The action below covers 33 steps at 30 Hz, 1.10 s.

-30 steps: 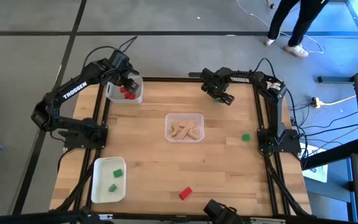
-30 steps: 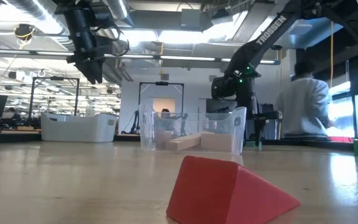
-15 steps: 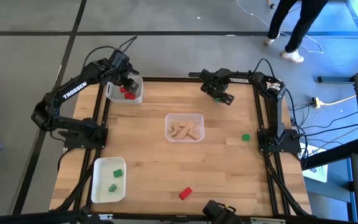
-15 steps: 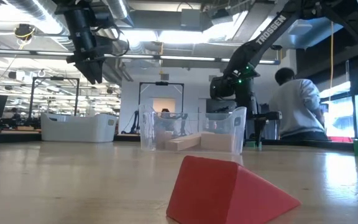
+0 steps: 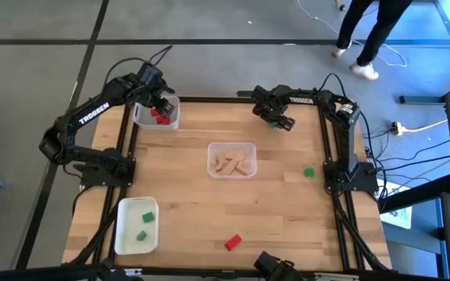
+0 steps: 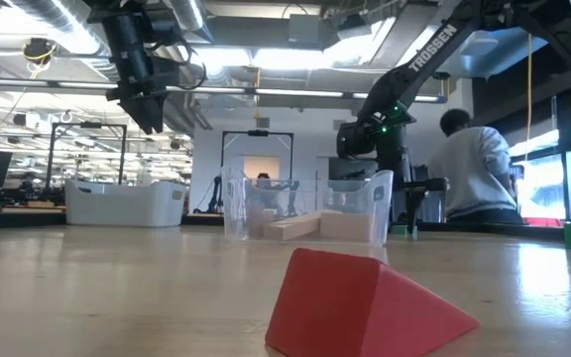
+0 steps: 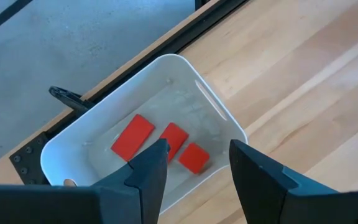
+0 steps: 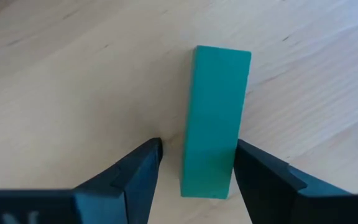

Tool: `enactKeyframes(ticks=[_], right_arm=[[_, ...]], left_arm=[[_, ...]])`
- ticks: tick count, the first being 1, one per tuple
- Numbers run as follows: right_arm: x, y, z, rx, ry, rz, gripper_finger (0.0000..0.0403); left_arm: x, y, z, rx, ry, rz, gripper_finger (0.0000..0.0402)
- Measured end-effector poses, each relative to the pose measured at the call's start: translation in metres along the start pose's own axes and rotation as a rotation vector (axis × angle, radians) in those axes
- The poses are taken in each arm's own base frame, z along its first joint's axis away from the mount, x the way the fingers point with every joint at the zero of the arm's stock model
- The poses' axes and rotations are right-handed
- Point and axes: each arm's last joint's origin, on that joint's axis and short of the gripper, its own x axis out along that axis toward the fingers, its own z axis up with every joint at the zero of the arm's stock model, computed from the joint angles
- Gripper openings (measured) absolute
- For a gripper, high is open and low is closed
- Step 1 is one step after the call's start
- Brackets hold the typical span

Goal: Sort & place blocks by color
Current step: Put the green block into the white bin

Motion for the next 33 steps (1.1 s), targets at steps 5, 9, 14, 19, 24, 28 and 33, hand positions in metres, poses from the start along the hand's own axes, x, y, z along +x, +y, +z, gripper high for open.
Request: enactKeyframes(ticks=[5,9,14,19,24,28,33], right_arm=[[0.0,0.0,-0.0002,0.0,0.004,0.001,0.0204],[0.0002,0.0001,-0.0002,-0.003,-0.03,-0.001,0.0204],[0.0002,-0.0004,0.0001,-0.001,-0.033,-0.008,0.0204],[0.0003,-0.0007,0.0008,0.06,-0.033,-0.009,0.0187],[0.0002,-0.0002,0.0009,0.052,-0.034,-0.005,0.0127],[0.0001,-0.0002,0.0005,-0.036,-0.038,-0.008,0.01],[0.0001,0.0006,0.0005,-0.206,-0.041,-0.003,0.01]], left_arm=[[0.0,0.0,0.0,0.035,0.0,0.0,0.0164],[0.0,0.0,0.0,0.051,0.0,0.0,0.0164],[0.0,0.0,0.0,0.052,0.0,0.0,0.0164],[0.0,0.0,0.0,0.051,0.0,0.0,0.0164],[0.0,0.0,0.0,0.051,0.0,0.0,0.0164],[0.0,0.0,-0.0001,0.052,0.001,0.0,0.0164],[0.0,0.0,-0.0001,0.052,0.001,0.0,0.0164]])
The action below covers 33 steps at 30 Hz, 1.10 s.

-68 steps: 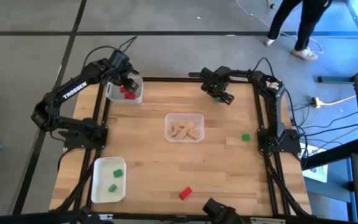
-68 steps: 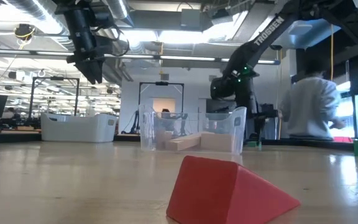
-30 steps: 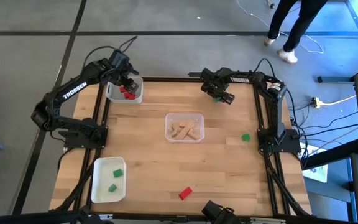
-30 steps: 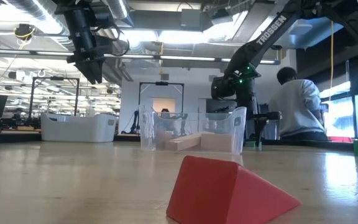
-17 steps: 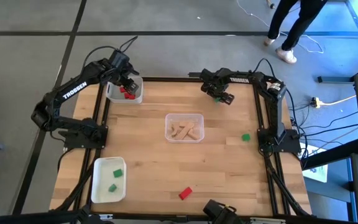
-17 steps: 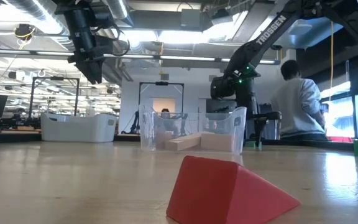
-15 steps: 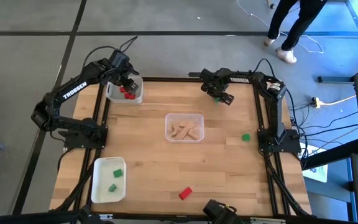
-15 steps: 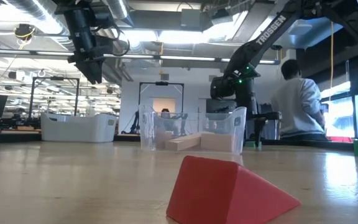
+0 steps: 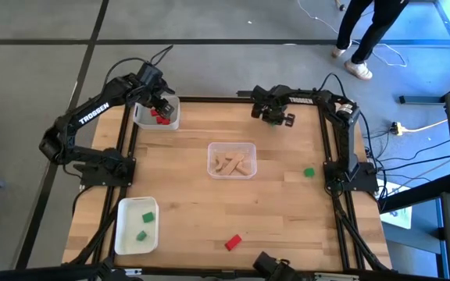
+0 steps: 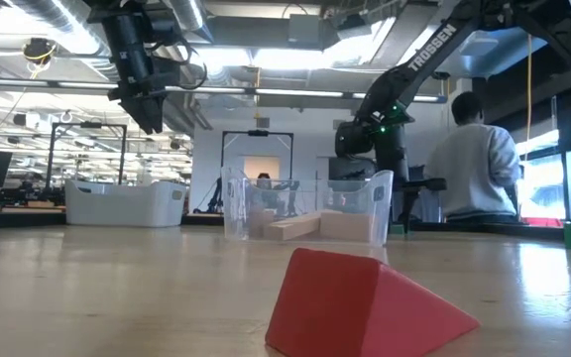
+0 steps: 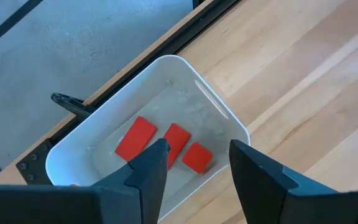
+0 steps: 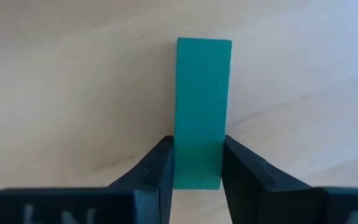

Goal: Sort & place blocks by color
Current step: Put the green block into the white bin

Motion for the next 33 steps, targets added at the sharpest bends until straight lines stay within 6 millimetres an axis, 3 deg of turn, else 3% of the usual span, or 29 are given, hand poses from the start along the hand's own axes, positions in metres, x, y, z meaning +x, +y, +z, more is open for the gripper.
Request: enactKeyframes(ticks=[8,16,22,33], right_arm=[[-0.014,0.017,-0.009,-0.548,-0.037,0.048,0.01],[-0.06,0.05,-0.029,-1.022,-0.174,0.18,0.01],[-0.096,0.069,-0.061,-1.309,-0.339,0.22,0.01],[-0.149,0.093,-0.117,-1.539,-0.711,0.3,0.01]], left_arm=[[0.0,0.0,0.0,0.0,0.0,0.0,0.0164],[0.0,0.0,0.0,0.003,0.0,0.0,0.0164],[0.0,0.0,0.0,0.065,-0.001,-0.008,0.0164],[-0.003,-0.012,0.009,-0.218,-0.055,-0.468,0.0164]])
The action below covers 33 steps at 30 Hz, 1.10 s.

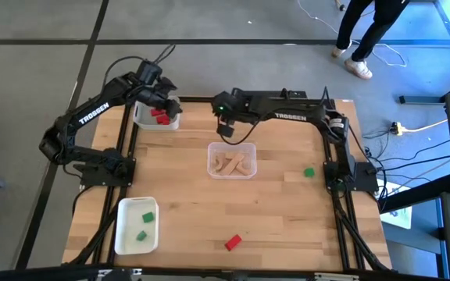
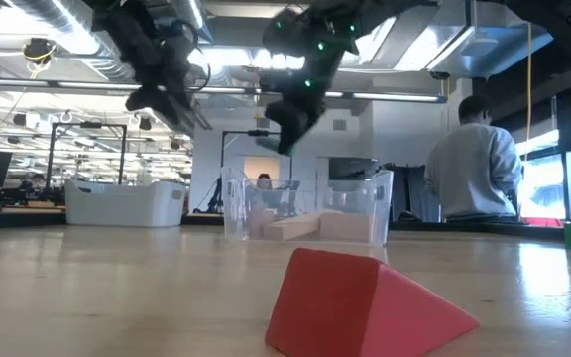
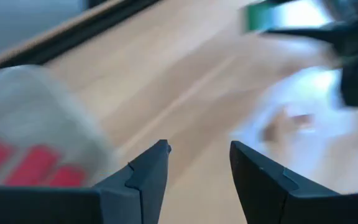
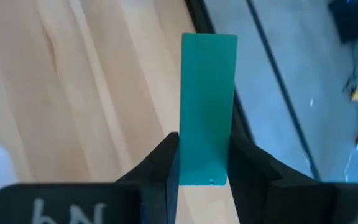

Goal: Sort & place blocks by color
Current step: Put the green block into the white bin

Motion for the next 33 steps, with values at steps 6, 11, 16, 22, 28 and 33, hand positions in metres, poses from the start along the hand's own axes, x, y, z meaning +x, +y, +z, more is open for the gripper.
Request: enactKeyframes(ticks=[6,11,16,22,28,33], right_arm=[[-0.016,0.011,0.02,-0.049,-0.136,-0.005,0.01],[-0.023,0.02,0.031,-0.085,-0.237,-0.011,0.01],[-0.03,0.028,0.038,-0.126,-0.307,-0.032,0.01],[-0.031,0.03,0.039,-0.156,-0.308,-0.046,0.01],[-0.031,0.029,0.039,-0.153,-0.31,-0.054,0.01],[-0.032,0.03,0.041,-0.151,-0.33,-0.043,0.01]], left_arm=[[-0.001,-0.008,0.011,-0.119,-0.068,-0.201,0.0164],[-0.002,-0.013,0.017,-0.175,-0.096,-0.284,0.0164],[0.005,-0.019,0.021,-0.209,-0.13,-0.245,0.0164],[0.016,-0.027,0.021,-0.189,-0.139,-0.2,0.0164],[0.017,-0.03,0.023,-0.198,-0.167,-0.195,0.0164],[0.018,-0.036,0.022,-0.203,-0.157,-0.229,0.0164]])
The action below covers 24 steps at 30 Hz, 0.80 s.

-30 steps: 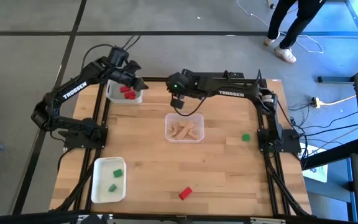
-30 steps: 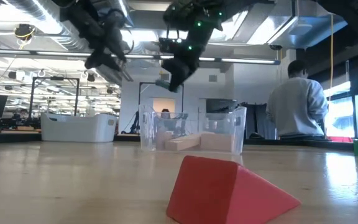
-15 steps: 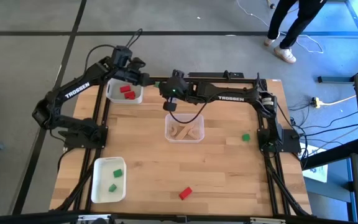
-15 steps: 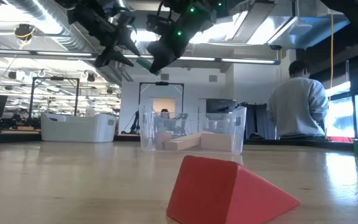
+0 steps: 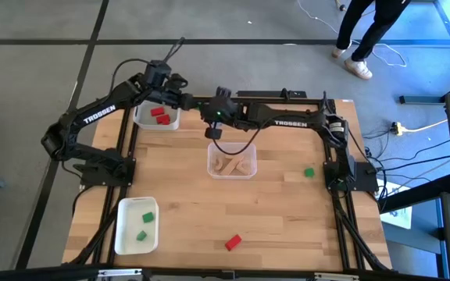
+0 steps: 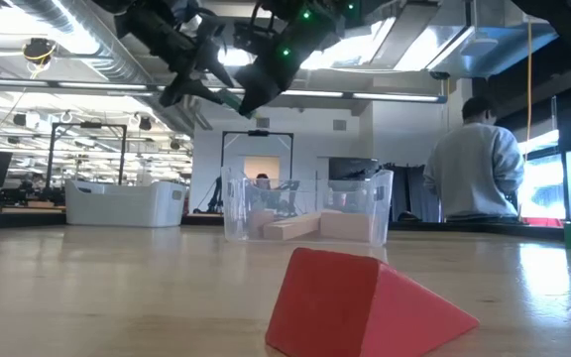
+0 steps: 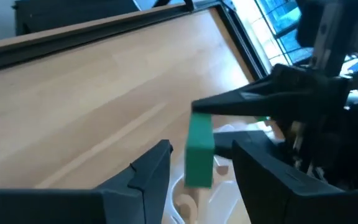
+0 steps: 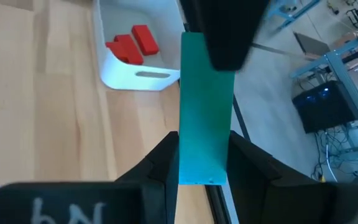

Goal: Sort & place blocks by color
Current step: Put the green block into the white bin

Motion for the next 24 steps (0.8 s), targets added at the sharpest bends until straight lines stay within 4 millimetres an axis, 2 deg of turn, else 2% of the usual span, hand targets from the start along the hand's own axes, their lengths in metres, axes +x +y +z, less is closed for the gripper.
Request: enactKeyframes(ticks=[6,14,19,24], right_arm=[[0.0,0.0,0.0,-0.002,-0.001,-0.001,0.01],[0.0,0.0,0.0,-0.018,0.0,-0.002,0.01],[0.0,0.0,0.0,-0.018,0.001,-0.004,0.01],[0.0,0.0,0.0,-0.018,0.003,-0.008,0.01]], left_arm=[[0.003,-0.007,-0.005,0.017,0.012,-0.008,0.0164],[0.008,-0.014,-0.009,0.072,-0.045,0.078,0.0158],[0.008,-0.015,-0.01,0.085,-0.044,0.071,0.0128],[0.008,-0.014,-0.01,0.098,-0.045,0.079,0.0076]])
